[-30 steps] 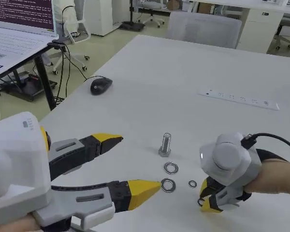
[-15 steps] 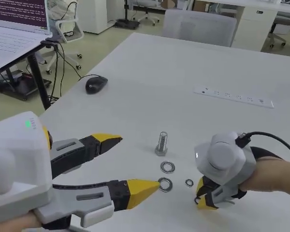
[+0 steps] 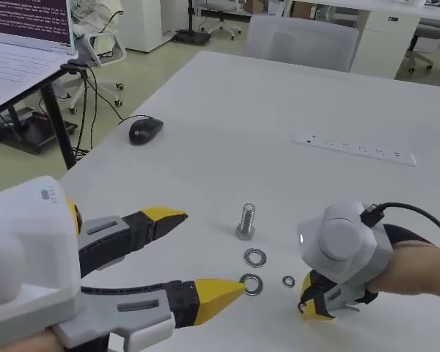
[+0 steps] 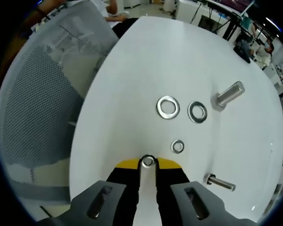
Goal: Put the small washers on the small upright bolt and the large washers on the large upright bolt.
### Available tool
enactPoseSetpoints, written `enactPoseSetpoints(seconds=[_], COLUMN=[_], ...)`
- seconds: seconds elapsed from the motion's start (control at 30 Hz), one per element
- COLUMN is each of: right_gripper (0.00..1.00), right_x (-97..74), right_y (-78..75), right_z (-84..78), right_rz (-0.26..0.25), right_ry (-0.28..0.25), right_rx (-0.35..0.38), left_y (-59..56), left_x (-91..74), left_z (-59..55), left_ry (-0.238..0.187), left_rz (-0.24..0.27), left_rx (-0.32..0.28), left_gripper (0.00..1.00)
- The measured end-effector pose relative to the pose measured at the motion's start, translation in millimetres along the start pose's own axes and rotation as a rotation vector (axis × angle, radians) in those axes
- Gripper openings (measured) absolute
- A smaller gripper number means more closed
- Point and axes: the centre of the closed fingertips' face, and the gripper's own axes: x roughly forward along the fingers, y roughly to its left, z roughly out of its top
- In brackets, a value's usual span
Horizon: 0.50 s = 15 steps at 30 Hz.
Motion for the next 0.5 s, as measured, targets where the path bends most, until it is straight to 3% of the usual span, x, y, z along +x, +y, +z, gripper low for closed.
enactPoseSetpoints(seconds=[0.3,0.5], right_gripper=[0.12,0.12], right_x=[-27.9,-53.2], right_y=[-10.4,-22.7], right_z=[-11.2,-26.4], right_rz=[-0.027,-0.067], right_ry=[-0.022,-0.014], right_rx=[0.047,0.071], left_y=[1.2,10.3], left_x=[7.8,14.8], left_z=[-3.3,-7.8], left_ry=[0.016,0.040], left_rz=[-0.016,-0.020], left_rx=[0.003,0.017], left_gripper=[0.61,0.61])
